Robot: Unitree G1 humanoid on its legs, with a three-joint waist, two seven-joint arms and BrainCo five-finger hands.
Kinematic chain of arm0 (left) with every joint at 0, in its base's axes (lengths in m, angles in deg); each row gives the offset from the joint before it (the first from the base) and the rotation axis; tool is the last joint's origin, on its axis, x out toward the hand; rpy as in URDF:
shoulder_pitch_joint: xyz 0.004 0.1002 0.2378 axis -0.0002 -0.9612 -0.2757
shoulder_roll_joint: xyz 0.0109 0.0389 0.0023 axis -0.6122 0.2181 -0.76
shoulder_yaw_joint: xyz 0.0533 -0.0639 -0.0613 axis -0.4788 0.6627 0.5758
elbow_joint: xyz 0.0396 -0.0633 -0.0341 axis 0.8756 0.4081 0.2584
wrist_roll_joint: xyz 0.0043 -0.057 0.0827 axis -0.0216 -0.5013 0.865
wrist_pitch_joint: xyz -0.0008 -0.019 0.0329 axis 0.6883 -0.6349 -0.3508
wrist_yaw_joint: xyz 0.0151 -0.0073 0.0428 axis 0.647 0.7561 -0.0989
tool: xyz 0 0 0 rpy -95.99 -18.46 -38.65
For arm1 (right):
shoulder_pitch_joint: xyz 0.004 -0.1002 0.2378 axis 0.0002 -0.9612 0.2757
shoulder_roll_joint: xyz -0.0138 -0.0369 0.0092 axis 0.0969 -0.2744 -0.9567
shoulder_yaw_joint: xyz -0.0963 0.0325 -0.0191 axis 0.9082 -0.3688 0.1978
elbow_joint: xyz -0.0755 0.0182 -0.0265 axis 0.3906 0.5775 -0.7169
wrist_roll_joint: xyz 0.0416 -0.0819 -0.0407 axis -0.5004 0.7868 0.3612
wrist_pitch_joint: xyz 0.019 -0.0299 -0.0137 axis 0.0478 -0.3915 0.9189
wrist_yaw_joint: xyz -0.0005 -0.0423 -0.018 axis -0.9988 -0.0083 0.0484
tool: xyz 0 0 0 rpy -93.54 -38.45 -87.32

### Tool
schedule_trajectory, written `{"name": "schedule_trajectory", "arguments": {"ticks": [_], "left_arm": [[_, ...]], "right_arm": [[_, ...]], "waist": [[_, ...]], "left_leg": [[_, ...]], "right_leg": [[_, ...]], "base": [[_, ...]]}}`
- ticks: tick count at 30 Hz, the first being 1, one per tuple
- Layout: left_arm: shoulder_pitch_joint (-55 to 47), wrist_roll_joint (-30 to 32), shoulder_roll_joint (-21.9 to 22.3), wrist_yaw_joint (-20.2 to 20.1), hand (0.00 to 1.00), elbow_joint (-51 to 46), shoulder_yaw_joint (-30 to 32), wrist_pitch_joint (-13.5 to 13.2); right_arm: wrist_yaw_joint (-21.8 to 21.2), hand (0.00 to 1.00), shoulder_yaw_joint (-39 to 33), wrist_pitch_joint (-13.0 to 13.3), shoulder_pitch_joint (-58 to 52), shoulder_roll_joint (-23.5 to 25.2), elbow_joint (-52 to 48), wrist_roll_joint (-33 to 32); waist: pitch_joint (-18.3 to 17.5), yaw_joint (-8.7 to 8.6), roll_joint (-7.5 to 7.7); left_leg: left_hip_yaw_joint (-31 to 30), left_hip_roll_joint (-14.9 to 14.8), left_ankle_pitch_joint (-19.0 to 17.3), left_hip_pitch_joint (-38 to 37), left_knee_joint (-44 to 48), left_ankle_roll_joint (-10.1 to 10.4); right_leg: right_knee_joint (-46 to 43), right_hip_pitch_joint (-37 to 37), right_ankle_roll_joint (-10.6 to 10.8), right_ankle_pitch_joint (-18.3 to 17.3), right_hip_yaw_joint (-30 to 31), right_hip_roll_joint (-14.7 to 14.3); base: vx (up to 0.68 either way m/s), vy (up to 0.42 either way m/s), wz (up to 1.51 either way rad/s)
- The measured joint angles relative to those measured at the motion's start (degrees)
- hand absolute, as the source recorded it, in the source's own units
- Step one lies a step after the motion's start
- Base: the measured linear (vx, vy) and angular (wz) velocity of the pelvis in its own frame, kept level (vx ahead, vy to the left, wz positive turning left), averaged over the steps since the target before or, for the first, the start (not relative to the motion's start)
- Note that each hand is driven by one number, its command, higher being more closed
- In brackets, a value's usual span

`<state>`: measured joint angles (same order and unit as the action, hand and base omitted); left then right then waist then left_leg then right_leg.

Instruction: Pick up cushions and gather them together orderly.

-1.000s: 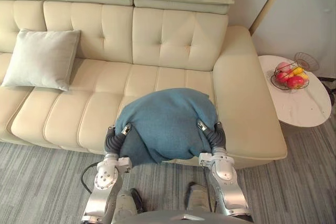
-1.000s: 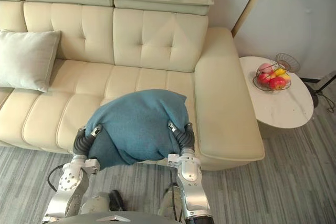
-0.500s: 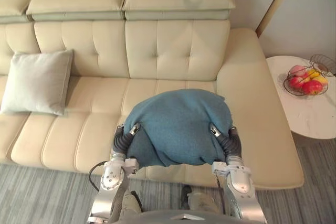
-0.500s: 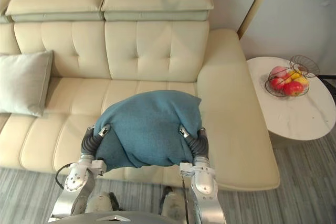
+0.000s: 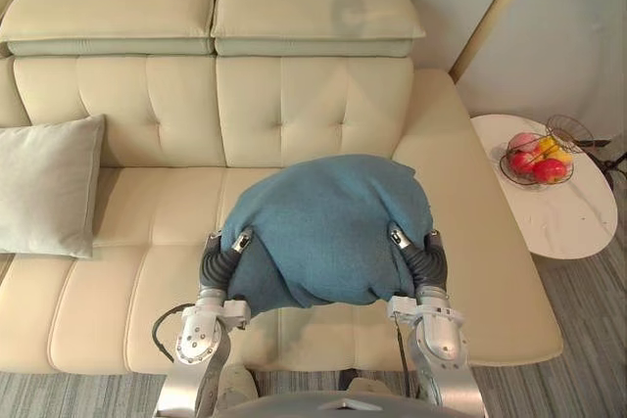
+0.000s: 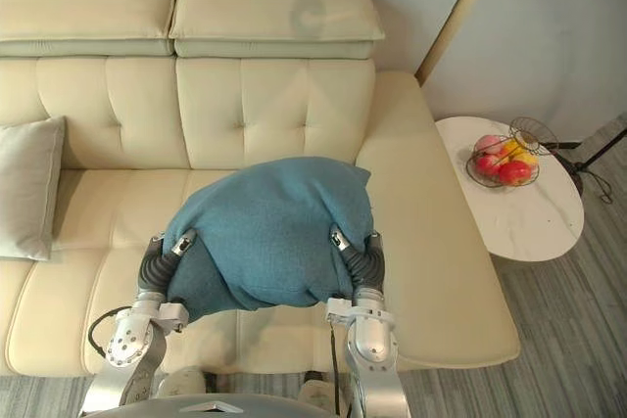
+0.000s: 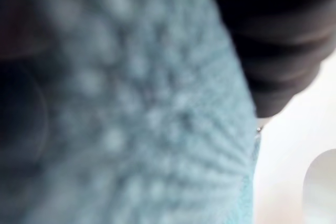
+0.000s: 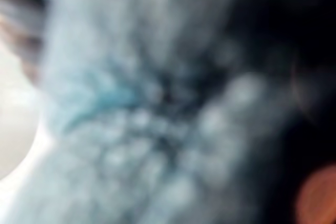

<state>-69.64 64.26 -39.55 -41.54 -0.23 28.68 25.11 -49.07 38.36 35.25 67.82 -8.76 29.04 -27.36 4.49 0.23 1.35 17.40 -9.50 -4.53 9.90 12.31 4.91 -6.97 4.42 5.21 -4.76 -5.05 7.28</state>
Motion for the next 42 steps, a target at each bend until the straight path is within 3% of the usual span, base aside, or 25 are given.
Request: {"name": "schedule_trajectory", "arguments": {"ticks": [5, 13, 18, 20, 25, 29, 30, 31, 36, 40, 42], "left_arm": [[2.3, 0.1, -0.1, 0.5, 1.00, 3.3, 0.0, 0.1], [11.1, 1.8, -0.6, 7.7, 1.00, 5.3, 2.1, 0.2], [25.1, 4.5, -0.8, 15.5, 1.00, 5.2, 4.8, 0.2], [31.4, 4.7, -1.8, 18.6, 1.00, 5.2, 5.2, 0.2], [48.9, 4.8, -6.4, 23.6, 1.00, 7.8, 7.0, 0.0], [65.0, 7.9, -11.1, 26.2, 1.00, 15.7, 7.2, -0.8], [71.2, 8.7, -13.1, 26.7, 1.00, 19.6, 7.1, -0.8], [73.0, 9.1, -13.7, 26.7, 0.00, 20.8, 7.1, -0.8], [86.0, 8.9, -15.2, 26.7, 0.00, 31.2, 8.1, -0.3], [87.0, 8.9, -15.0, 26.1, 0.00, 33.1, 9.0, -0.1], [87.0, 8.9, -15.0, 25.3, 0.00, 33.4, 9.1, -0.1]], "right_arm": [[0.2, 1.00, -0.1, 0.0, 1.8, -0.1, 5.3, 0.0], [3.1, 1.00, 1.7, 0.0, 13.3, 0.0, 10.0, -0.7], [9.2, 1.00, 3.1, 0.0, 27.6, 0.2, 10.0, -0.6], [12.6, 1.00, 3.2, 0.0, 33.9, 0.2, 10.0, -0.4], [19.9, 1.00, 2.0, 0.0, 49.8, -0.1, 10.0, 2.6], [25.4, 1.00, -1.1, 0.1, 63.1, -1.6, 12.6, 6.9], [26.7, 0.00, -1.9, 0.1, 67.8, -3.0, 14.1, 6.9], [27.1, 0.00, -2.1, 0.0, 69.3, -3.4, 14.6, 6.9], [30.2, 0.00, -8.4, -1.6, 81.6, -4.8, 25.1, 6.1], [29.5, 0.00, -9.5, -3.5, 83.7, -7.2, 30.7, 1.5], [29.0, 0.00, -10.3, -3.7, 83.7, -7.3, 31.3, -0.3]], "waist": [[0.0, -0.93, -0.08], [0.8, -0.45, -0.90], [4.3, 1.82, -3.51], [4.9, 1.82, -4.05], [6.1, 1.93, -4.04], [6.6, 1.93, -4.10], [8.1, 2.05, -4.15], [8.5, 2.09, -4.17], [12.1, 2.06, -4.14], [14.1, 2.04, -4.12], [14.8, 2.06, -4.17]], "left_leg": [[0.7, 0.5, 1.6, -1.0, -3.5, -0.1], [1.8, 2.7, 5.2, 4.6, -5.5, -2.5], [0.8, 2.7, 8.6, 11.6, -5.6, -3.0], [-0.4, 2.6, 10.1, 14.7, -5.8, -2.7], [-1.9, 3.2, 14.9, 18.7, -10.7, -2.1], [-3.4, 3.3, 19.2, 22.4, -15.4, -1.3], [-3.6, 3.2, 20.2, 23.3, -16.4, -1.1], [-3.6, 3.1, 20.5, 23.8, -16.7, -1.3], [-4.9, 2.9, 23.8, 29.7, -16.7, -1.5], [-5.6, 2.5, 26.2, 33.5, -16.7, 1.0], [-6.4, 2.0, 26.4, 34.6, -16.7, 1.2]], "right_leg": [[3.7, 0.1, -0.8, 4.2, 2.4, -0.7], [3.9, 7.2, -0.4, 6.9, 3.7, 1.2], [0.1, 15.3, 0.1, 6.7, 2.3, 1.5], [-2.1, 18.8, 0.4, 6.5, 1.1, 1.5], [-7.7, 26.5, 0.5, 5.2, -0.1, 1.9], [-11.5, 33.0, 0.3, 4.3, -1.5, 2.0], [-12.3, 34.5, 0.3, 4.2, -1.7, 2.0], [-12.5, 35.2, 0.3, 4.2, -1.8, 2.0], [-14.3, 41.3, 0.2, 4.2, -2.2, 2.0], [-14.2, 44.1, 0.1, 4.3, -3.2, 1.7], [-14.4, 45.0, -0.4, 4.2, -3.8, 1.3]], "base": [[-0.06, 0.017, -0.27], [-0.12, 0.047, -0.04], [-0.18, 0.017, 0.09], [-0.17, -0.018, 0.24], [-0.12, -0.027, 0.21], [-0.06, -0.022, 0.19], [-0.03, -0.023, 0.08], [-0.02, -0.021, 0.05], [0.03, -0.033, 0.07], [0.06, -0.052, 0.09], [0.05, -0.055, 0.08]]}}
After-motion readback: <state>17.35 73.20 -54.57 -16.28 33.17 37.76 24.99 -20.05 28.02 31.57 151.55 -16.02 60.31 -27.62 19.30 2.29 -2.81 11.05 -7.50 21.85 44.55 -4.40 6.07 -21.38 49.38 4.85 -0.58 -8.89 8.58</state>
